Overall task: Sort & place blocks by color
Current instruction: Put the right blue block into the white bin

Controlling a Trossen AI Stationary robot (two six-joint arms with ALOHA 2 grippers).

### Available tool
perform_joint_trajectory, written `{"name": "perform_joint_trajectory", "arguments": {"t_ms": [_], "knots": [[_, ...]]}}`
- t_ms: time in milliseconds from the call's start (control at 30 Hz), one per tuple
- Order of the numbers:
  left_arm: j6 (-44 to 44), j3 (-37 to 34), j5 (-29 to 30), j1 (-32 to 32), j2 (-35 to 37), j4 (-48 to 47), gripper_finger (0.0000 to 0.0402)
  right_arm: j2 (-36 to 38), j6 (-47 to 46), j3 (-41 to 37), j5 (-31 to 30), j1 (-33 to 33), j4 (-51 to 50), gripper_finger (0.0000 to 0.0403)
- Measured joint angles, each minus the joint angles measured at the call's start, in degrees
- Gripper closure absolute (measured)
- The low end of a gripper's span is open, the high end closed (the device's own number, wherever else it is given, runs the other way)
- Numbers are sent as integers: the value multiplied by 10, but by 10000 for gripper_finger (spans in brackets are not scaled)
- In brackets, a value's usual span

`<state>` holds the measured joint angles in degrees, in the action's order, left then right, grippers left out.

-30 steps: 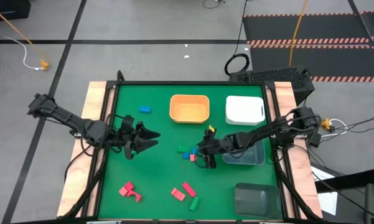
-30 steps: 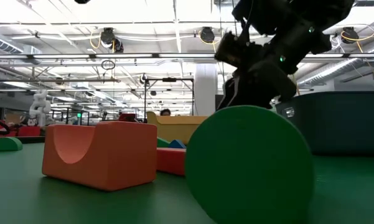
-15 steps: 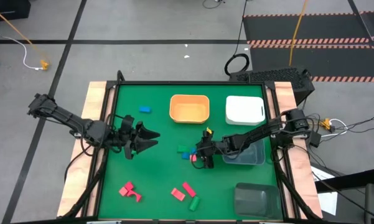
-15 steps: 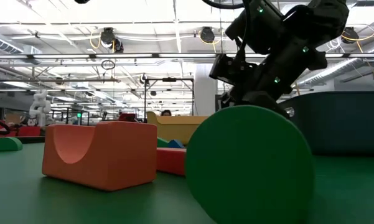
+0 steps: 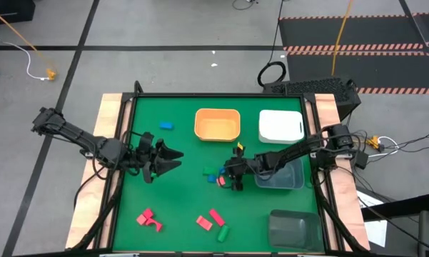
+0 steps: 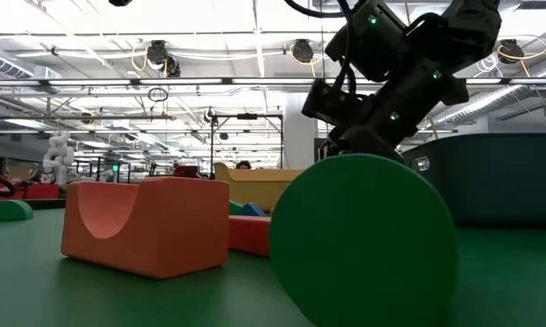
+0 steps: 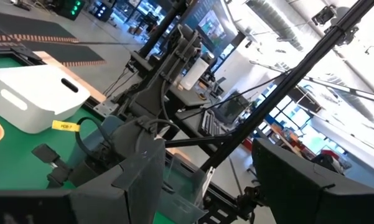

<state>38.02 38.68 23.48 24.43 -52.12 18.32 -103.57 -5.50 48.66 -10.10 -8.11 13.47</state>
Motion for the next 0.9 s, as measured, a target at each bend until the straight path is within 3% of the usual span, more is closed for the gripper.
{"name": "perform_joint_trajectory", "arguments": {"t_ms": [133, 367, 533, 733, 900], "knots": [[-2, 0, 2, 0, 0, 0, 160, 0, -29, 1, 40, 3, 2, 298], [-4, 0, 2, 0, 0, 0, 160, 13, -64, 0, 59, 3, -5, 298], [-12, 0, 14, 0, 0, 2, 160, 63, -65, -1, 55, 9, -6, 298], [-17, 0, 56, -9, 0, 15, 160, 153, -43, -1, -27, 30, -44, 298], [-1, 0, 57, -30, 0, 16, 160, 251, -39, 0, -98, 62, -171, 296]]}}
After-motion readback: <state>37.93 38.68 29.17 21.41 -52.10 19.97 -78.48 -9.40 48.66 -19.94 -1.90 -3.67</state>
